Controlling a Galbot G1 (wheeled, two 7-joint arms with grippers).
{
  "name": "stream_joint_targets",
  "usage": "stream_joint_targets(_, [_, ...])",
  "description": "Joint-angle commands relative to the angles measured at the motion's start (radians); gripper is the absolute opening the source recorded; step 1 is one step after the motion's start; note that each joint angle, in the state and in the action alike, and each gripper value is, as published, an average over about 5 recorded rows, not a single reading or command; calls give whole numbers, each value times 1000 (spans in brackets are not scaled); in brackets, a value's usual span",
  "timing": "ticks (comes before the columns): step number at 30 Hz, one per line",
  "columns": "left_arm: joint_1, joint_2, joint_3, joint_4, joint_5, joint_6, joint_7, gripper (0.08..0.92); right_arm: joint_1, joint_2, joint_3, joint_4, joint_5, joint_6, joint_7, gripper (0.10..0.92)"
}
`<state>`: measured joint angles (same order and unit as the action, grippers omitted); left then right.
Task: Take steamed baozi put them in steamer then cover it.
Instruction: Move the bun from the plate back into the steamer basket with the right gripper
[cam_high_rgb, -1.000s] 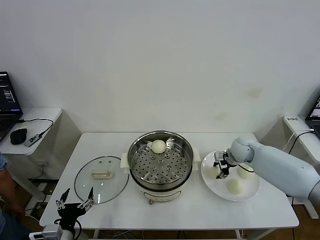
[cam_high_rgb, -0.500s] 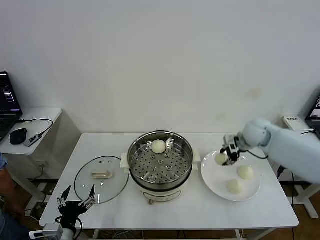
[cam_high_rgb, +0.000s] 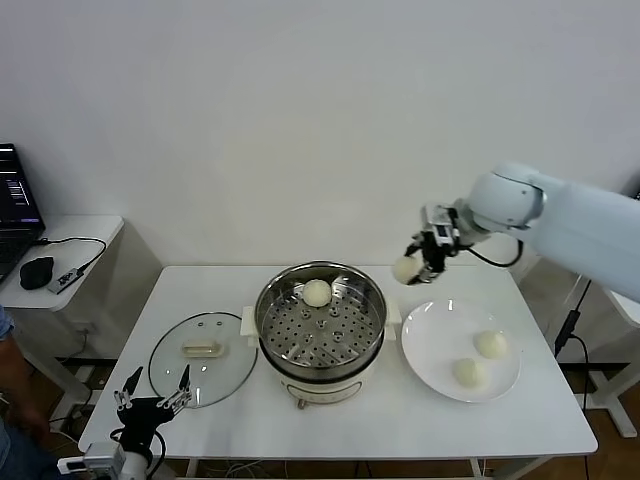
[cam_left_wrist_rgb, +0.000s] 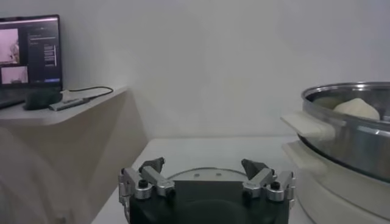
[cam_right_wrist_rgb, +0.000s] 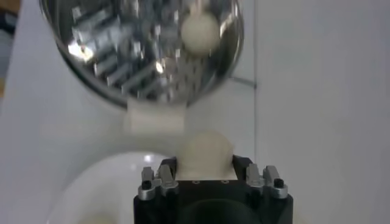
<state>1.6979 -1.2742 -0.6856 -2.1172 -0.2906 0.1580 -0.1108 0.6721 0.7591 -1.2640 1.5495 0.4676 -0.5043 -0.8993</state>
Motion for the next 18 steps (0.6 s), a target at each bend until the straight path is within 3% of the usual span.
stream_joint_targets(1, [-6, 3, -1, 8, -5, 0, -1, 823, 71, 254, -77, 13, 238, -135, 128, 594])
stream_joint_targets(8, [-17, 4, -15, 16, -8, 0, 0, 823, -58, 441, -59, -89, 280, -202, 198, 594])
stream_joint_targets(18, [-22, -1, -24, 9, -10, -1, 0, 823, -160, 574, -46, -213, 272, -222, 239, 594])
